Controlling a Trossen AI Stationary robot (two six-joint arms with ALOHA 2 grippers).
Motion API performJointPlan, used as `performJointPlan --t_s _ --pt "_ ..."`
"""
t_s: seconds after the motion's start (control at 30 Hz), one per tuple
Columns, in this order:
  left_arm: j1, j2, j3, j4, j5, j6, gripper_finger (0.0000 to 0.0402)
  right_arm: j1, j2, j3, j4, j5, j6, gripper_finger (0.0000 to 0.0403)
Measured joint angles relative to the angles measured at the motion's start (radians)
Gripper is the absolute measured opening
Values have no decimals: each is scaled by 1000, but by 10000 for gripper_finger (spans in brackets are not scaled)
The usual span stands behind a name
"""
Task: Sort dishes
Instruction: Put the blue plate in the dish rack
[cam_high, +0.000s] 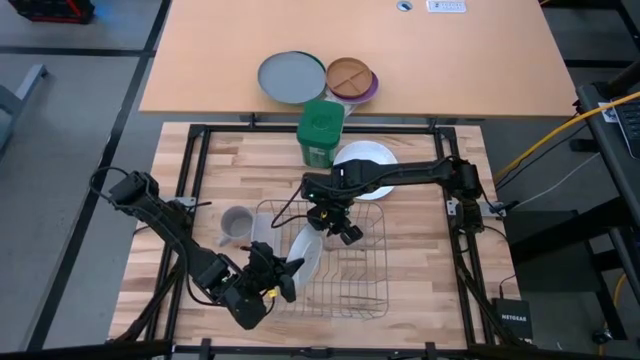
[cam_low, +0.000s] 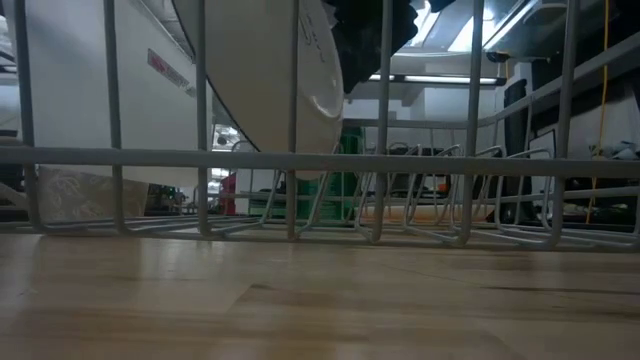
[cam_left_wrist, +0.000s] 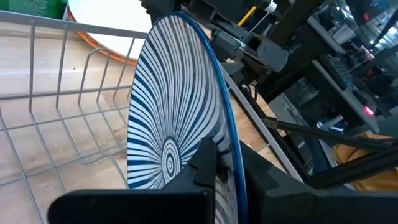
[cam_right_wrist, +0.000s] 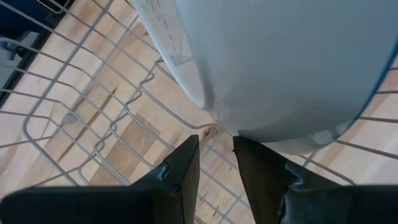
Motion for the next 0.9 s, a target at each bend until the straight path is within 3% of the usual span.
performJointPlan --t_s 0.1,0.43,0.9 --pt "13 0 0 -1 22 2 28 0 0 0 -7 14 0 115" --pt "63 2 0 12 159 29 127 -1 -2 6 35 40 -2 115" --pt "35 -23 -1 -19 174 184 123 0 -4 5 -24 88 -1 115"
